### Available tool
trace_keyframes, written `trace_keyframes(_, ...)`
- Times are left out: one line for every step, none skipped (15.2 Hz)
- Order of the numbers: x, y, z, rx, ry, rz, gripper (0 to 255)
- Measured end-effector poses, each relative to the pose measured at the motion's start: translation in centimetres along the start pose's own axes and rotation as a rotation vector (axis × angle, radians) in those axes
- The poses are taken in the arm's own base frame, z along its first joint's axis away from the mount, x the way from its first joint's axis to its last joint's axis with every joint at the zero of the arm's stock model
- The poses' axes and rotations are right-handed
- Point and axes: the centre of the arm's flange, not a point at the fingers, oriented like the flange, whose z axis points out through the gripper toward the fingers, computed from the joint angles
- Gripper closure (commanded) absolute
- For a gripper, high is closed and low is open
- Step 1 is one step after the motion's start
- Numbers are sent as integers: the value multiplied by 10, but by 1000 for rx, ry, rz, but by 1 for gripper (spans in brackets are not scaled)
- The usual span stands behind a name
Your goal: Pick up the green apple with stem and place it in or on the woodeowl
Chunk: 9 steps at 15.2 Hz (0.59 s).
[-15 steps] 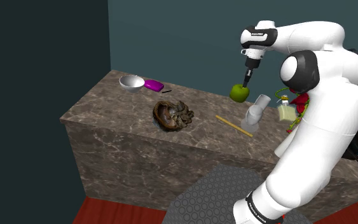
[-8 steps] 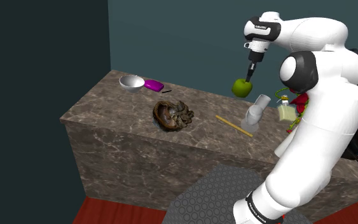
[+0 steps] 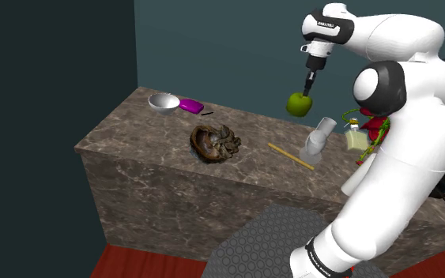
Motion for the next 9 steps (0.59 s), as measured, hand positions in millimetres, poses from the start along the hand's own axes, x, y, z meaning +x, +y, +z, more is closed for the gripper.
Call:
trace_keyframes(7,-11,-3,0,0,-1,255)
trace_keyframes(18,-24,-4,0,0,-1,255)
trace_keyframes(25,-34,-9,0,0,-1,255)
trace_keyframes(30,-44,-9,0,0,-1,255)
trace_keyframes(38,-52,-12,0,0,-1,255)
trace_keyframes(47,-63,-14,0,0,-1,255)
trace_keyframes(55,-74,-19,0,0,-1,255)
trace_keyframes(61,-84,-21,0,-1,-1,255)
trace_keyframes(69,-94,-23,0,0,-1,255)
